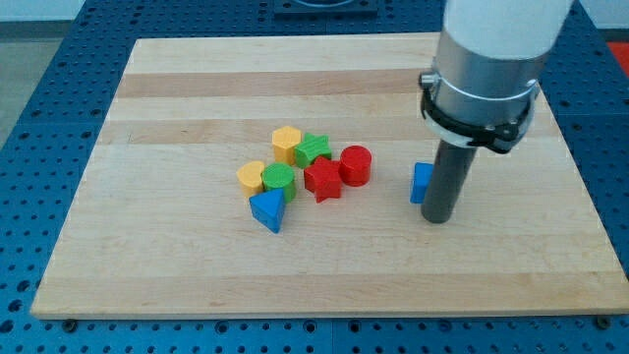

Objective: Push the blue cube to the bottom right of red circle

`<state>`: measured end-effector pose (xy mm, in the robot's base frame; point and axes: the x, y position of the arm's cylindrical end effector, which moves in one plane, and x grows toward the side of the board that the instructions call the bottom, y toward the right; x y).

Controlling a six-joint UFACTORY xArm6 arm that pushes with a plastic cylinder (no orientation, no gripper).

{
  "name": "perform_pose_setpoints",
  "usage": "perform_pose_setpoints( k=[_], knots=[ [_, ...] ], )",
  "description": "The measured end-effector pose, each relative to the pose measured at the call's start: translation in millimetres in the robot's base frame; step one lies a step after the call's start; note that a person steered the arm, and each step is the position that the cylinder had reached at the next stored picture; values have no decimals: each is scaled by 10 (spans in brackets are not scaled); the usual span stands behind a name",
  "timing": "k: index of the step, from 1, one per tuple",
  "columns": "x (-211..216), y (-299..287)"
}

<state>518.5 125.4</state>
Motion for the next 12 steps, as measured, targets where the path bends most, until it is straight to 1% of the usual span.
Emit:
perform_pose_setpoints(
  k=[1, 2, 4, 5, 10, 12],
  knots=[
    [22, 237],
    [-8, 334],
    [-430, 322],
    [-627, 198],
    [-432, 128],
    [-433, -247]
  ],
)
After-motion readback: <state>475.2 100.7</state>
